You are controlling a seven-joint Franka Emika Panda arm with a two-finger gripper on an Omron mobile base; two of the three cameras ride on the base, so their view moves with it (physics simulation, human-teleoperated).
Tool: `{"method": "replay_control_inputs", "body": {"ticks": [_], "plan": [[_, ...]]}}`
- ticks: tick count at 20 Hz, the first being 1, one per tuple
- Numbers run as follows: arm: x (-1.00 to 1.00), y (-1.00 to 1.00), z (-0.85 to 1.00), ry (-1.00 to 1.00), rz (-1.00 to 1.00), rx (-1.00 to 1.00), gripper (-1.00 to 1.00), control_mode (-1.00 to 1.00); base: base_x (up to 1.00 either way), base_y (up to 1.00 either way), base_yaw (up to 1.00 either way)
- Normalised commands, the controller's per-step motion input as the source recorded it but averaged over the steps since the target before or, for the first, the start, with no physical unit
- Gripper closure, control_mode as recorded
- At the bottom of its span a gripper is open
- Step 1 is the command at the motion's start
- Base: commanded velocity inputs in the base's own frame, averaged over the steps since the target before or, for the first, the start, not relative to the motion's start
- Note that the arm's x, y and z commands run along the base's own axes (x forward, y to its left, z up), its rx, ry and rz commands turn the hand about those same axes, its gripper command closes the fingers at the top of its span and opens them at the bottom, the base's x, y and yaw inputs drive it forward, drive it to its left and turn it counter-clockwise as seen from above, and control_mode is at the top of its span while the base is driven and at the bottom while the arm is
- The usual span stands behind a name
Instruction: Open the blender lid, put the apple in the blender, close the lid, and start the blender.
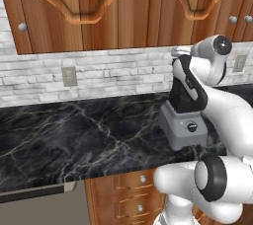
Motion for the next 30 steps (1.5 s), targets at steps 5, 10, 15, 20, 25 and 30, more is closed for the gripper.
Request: {"method": "replay_control_inputs", "body": {"ticks": [5,10,15,20,25,30], "plan": [[-0.27,-0.05,0.15,0.00,-0.03,0.00,-1.00,-1.00,0.00,0.00,0.00],[-0.50,-0.11,0.15,0.00,-0.03,0.00,-1.00,-1.00,0.00,0.00,0.00],[-0.61,-0.01,0.02,0.00,-0.06,0.00,-1.00,-1.00,0.00,0.00,0.00],[-0.76,0.00,0.00,0.00,-0.10,0.00,-1.00,-1.00,0.00,0.00,0.00],[-0.72,0.09,-0.01,0.03,-0.08,-0.06,-1.00,-1.00,0.00,0.00,0.00],[-0.55,0.29,-0.18,0.23,-0.10,-0.19,-1.00,-1.00,0.00,0.00,0.00]]}}
